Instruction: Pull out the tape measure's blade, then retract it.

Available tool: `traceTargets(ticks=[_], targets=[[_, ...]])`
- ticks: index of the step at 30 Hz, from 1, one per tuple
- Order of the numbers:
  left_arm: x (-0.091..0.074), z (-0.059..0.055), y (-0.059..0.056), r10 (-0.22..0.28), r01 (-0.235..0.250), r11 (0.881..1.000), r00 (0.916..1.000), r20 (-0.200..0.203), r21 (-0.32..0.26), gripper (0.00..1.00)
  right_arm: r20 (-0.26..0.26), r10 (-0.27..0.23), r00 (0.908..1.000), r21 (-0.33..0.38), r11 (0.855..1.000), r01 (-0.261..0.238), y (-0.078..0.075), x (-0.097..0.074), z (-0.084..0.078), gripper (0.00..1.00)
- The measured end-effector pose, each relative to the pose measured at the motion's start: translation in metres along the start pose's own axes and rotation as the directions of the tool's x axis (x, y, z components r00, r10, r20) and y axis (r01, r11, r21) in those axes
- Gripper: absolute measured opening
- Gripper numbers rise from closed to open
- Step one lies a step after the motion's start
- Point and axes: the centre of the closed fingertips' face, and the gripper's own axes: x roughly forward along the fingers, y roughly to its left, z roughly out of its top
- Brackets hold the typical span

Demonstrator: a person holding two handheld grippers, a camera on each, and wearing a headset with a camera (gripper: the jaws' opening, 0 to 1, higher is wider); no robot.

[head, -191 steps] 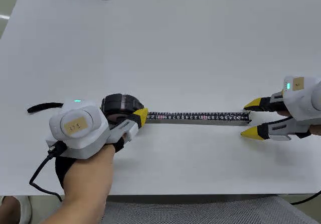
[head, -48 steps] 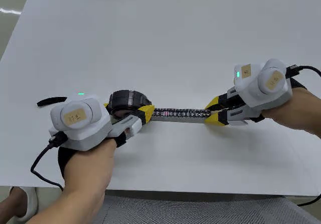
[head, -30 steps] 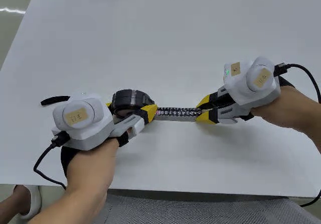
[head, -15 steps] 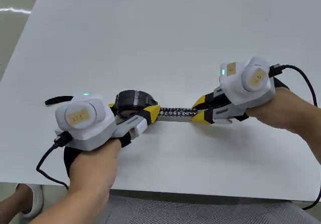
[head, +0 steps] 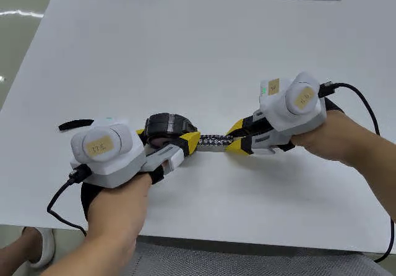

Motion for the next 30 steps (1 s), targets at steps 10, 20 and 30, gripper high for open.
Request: traceTargets(ticks=[10, 20, 30], targets=[[-0.001, 0.0, 0.0, -0.001, 0.001, 1.0, 1.0, 0.002, -0.002, 0.57, 0.021, 0.012, 0.9997, -0.006, 1.0, -0.012, 0.0, 0.014, 0.013, 0.1], [-0.002, 0.001, 0.0, -0.002, 0.002, 1.0, 1.0, 0.004, -0.005, 0.57, 0.045, 0.02, 0.9988, -0.003, 1.0, -0.02, 0.001, 0.025, 0.024, 0.1], [-0.001, 0.001, 0.0, -0.002, 0.002, 1.0, 1.0, 0.005, -0.008, 0.57, 0.063, 0.025, 0.9977, -0.001, 1.0, -0.025, 0.0, 0.032, 0.029, 0.11]])
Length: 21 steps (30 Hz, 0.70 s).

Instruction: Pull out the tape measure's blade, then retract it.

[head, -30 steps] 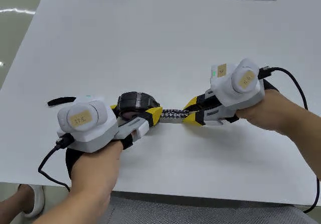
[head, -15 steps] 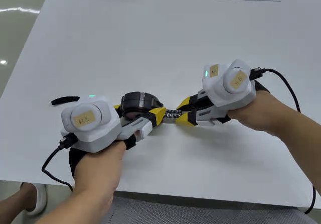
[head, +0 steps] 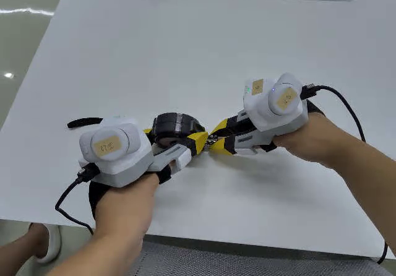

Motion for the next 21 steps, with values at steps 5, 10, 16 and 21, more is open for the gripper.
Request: traceTargets(ticks=[5, 10, 16, 21], targets=[[0.0003, 0.0, 0.0001, 0.0, 0.0, 1.0, 1.0, 0.0, -0.002, 0.57, 0.01, 0.0, 1.0, 0.0, 1.0, 0.0, -0.0003, 0.0041, 0.0033, 0.11], [0.0008, 0.0003, 0.001, 0.0, 0.0, 1.0, 1.0, 0.001, -0.002, 0.57, 0.015, -0.002, 0.9999, 0.001, 1.0, 0.002, 0.0006, 0.0035, 0.005, 0.11], [0.0007, -0.0001, 0.0016, 0.001, -0.001, 1.0, 1.0, -0.005, -0.008, 0.57, 0.014, -0.007, 0.9999, 0.004, 1.0, 0.007, 0.0006, 0.0034, 0.0052, 0.11], [0.0004, -0.0003, 0.0013, -0.001, 0.001, 1.0, 0.9999, -0.014, -0.013, 0.58, 0.008, -0.012, 0.9999, 0.009, 1.0, 0.012, 0.0015, 0.0032, 0.0049, 0.12]])
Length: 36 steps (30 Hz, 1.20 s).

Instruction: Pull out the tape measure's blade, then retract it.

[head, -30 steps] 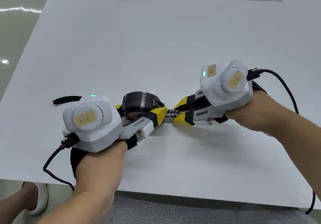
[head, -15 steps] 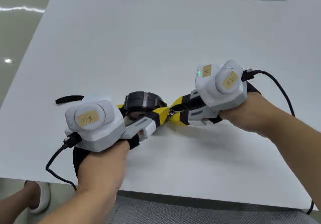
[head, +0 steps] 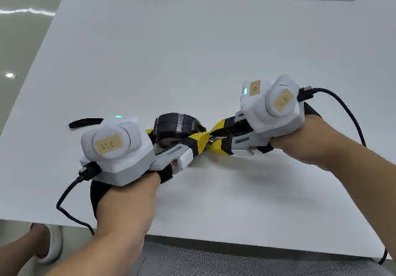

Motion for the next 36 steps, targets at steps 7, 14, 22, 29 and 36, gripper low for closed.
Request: traceTargets(ticks=[7, 14, 22, 29, 36], targets=[[0.0, -0.001, -0.001, 0.0, 0.0, 1.0, 1.0, -0.006, 0.004, 0.59, -0.01, 0.012, 0.9999, -0.003, 1.0, -0.012, 0.004, -0.004, 0.0, 0.2], [0.0, -0.001, -0.002, -0.003, 0.003, 1.0, 0.9999, -0.01, -0.005, 0.6, -0.012, 0.013, 0.9998, 0.007, 1.0, -0.013, 0.003, -0.004, -0.001, 0.22], [0.001, -0.001, -0.007, -0.013, 0.013, 1.0, 0.9997, -0.019, 0.014, 0.66, 0.004, 0.021, 0.9998, 0.048, 0.999, -0.021, 0.004, -0.008, 0.001, 0.26], [0.0, -0.001, -0.006, -0.012, 0.013, 1.0, 0.9998, -0.018, 0.027, 0.66, 0.001, 0.02, 0.9998, 0.054, 0.998, -0.02, 0.006, -0.008, -0.001, 0.27], [-0.001, 0.001, -0.004, -0.01, 0.011, 0.999, 0.9998, -0.018, 0.05, 0.67, 0.007, 0.006, 1.0, 0.058, 0.998, -0.007, 0.006, -0.012, 0.0, 0.31]])
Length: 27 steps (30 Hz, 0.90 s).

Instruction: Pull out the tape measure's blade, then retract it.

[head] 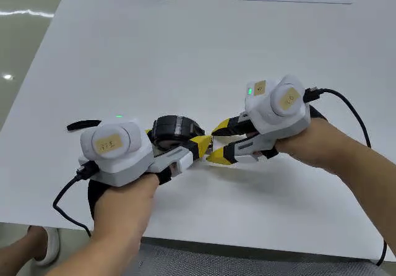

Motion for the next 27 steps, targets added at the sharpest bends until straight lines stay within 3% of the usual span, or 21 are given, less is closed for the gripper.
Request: traceTargets(ticks=[9, 19, 27], targets=[[-0.004, 0.002, -0.004, -0.023, 0.024, 0.996, 0.9997, -0.012, 0.091, 0.69, 0.021, -0.014, 0.9997, 0.023, 1.0, 0.014, 0.002, -0.007, -0.002, 0.35], [-0.004, 0.006, -0.001, -0.023, 0.025, 0.992, 0.9996, -0.014, 0.125, 0.71, 0.025, -0.029, 0.9993, 0.025, 0.999, 0.029, 0.001, -0.013, 0.0, 0.37], [-0.008, 0.008, 0.0, -0.033, 0.035, 0.984, 0.9993, -0.017, 0.176, 0.75, 0.048, -0.072, 0.9963, 0.032, 0.997, 0.07, -0.002, -0.02, 0.003, 0.52]])
